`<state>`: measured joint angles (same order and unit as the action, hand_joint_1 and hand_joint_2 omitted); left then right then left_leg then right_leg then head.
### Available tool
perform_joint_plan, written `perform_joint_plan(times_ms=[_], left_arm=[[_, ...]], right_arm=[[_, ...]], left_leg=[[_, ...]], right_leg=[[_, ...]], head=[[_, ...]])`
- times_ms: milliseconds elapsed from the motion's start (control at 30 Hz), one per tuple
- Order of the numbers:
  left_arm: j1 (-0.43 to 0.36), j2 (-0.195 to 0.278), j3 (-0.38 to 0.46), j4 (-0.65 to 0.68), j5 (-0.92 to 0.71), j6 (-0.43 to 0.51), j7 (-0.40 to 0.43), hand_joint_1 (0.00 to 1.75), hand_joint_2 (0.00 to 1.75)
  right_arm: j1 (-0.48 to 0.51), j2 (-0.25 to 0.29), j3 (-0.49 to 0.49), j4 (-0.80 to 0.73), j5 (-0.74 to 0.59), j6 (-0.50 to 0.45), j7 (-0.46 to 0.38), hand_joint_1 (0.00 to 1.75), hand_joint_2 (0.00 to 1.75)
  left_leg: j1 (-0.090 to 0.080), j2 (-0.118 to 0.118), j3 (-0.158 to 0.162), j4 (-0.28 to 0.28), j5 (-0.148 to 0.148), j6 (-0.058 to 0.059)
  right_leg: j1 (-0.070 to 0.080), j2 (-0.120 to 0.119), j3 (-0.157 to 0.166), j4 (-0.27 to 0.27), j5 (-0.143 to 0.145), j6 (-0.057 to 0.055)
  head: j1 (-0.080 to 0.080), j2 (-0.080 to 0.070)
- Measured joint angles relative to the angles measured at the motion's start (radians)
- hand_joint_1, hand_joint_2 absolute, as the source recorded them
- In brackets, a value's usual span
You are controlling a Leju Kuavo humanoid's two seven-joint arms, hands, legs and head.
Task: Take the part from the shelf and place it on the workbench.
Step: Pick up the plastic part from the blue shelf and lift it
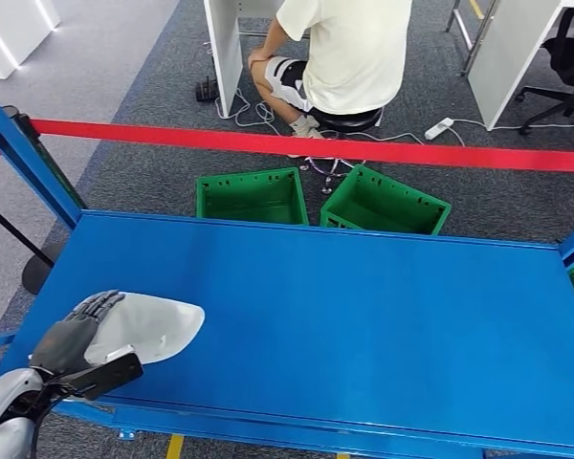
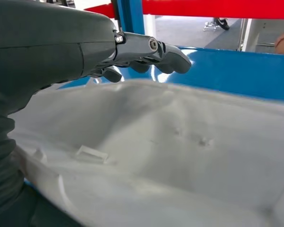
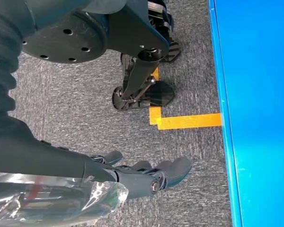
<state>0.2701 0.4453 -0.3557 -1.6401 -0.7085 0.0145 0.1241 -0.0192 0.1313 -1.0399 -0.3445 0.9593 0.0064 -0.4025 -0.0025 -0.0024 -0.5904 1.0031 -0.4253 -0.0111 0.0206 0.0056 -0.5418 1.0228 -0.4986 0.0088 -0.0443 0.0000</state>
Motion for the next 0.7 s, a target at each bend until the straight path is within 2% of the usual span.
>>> perform_joint_plan(times_ms=[567,700], left_arm=[[-0.032,-0.032,-0.015,0.025,-0.035,0.013,-0.038,1.75,1.75],[-0.03,-0.04,-0.015,0.019,-0.026,0.03,-0.072,1.75,1.75]], right_arm=[[-0.001,0.0,0.0,0.004,-0.001,-0.002,0.0,0.0,1.75],[-0.001,-0.001,0.0,0.004,-0.003,-0.002,-0.004,0.0,1.75]], left_leg=[[0.0,0.0,0.0,0.0,0.0,0.0],[0.0,0.0,0.0,0.0,0.0,0.0]], right_leg=[[0.0,0.0,0.001,0.0,0.0,0.0],[0.0,0.0,0.001,0.0,0.0,0.0]], head=[[0.0,0.0],[0.0,0.0]])
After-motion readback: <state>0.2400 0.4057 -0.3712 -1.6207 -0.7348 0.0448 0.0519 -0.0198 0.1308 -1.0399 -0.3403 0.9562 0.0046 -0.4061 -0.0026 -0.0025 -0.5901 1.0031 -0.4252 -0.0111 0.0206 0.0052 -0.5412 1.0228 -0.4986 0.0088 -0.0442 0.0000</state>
